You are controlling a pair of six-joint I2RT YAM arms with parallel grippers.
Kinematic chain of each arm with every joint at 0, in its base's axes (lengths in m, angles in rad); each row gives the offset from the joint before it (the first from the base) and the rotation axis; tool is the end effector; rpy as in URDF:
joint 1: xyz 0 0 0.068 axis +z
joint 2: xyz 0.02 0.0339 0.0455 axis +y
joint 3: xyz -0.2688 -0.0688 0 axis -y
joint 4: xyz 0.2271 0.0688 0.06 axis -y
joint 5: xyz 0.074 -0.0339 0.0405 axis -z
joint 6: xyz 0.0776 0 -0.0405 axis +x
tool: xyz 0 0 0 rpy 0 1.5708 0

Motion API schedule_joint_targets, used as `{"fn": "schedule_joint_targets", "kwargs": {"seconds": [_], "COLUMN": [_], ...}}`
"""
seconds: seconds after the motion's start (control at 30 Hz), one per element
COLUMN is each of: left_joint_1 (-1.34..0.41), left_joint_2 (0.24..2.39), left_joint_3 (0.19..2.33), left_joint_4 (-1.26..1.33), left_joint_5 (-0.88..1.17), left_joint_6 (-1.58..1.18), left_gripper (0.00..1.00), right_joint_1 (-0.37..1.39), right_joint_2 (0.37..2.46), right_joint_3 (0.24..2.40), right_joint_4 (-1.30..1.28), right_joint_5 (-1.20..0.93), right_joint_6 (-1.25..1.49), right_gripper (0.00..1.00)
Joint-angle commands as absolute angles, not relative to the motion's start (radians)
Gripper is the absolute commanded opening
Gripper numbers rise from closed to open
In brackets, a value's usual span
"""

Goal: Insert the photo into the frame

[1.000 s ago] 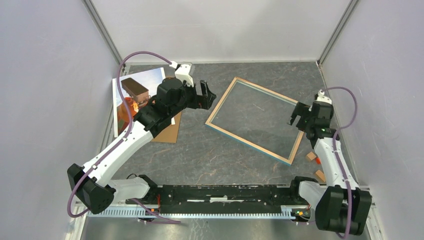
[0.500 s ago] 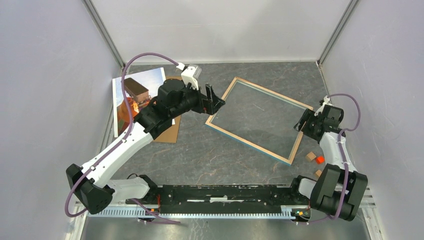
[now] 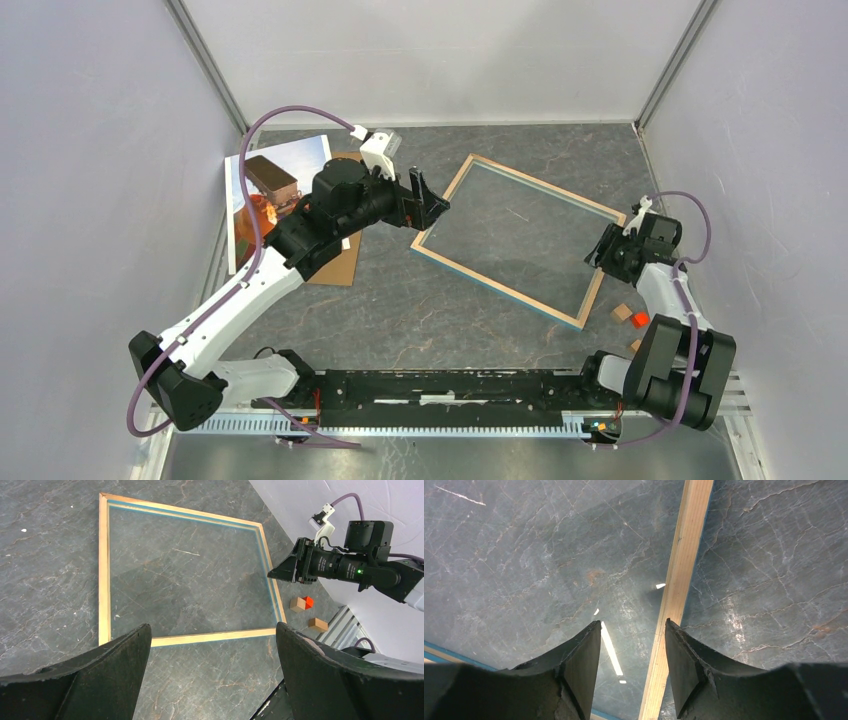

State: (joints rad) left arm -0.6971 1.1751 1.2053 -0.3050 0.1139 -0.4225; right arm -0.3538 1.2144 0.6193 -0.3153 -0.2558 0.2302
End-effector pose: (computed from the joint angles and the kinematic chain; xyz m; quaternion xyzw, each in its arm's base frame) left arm 0.2144 -0.1910 0.3874 0.1430 0.7838 -0.3585 0.4865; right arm 0.2313 -0.0645 0.1701 0.2305 0.9104 0.1006 0.3284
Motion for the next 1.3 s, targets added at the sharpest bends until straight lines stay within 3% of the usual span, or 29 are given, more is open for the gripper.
{"fn": "schedule_joint_targets", "kwargs": {"seconds": [0.0,0.87,1.27], "left_joint_1": [-0.698,-0.691,-0.689], "left_joint_2": [1.16,1.157,1.15], "left_joint_3": [1.249,1.252,1.252], "left_joint_4": [-0.284,-0.289,-0.288], "left_joint_5": [0.115,0.107,0.115], "left_joint_6": [-0.442,-0.436,-0.439], "left_gripper": [1.0,1.0,1.0], "right_joint_1": [-0.359,-0.365,-0.273], "right_joint_2": [1.23,1.294,1.203], "right_joint_3": [0.606,0.58,0.609], "right_joint_4": [-0.261,-0.21,-0.361], "right_joint_5": [-0.271,-0.345,-0.143], "right_joint_6": [0.221,0.22,0.201], "right_gripper": [0.55,0.52,0.63]}}
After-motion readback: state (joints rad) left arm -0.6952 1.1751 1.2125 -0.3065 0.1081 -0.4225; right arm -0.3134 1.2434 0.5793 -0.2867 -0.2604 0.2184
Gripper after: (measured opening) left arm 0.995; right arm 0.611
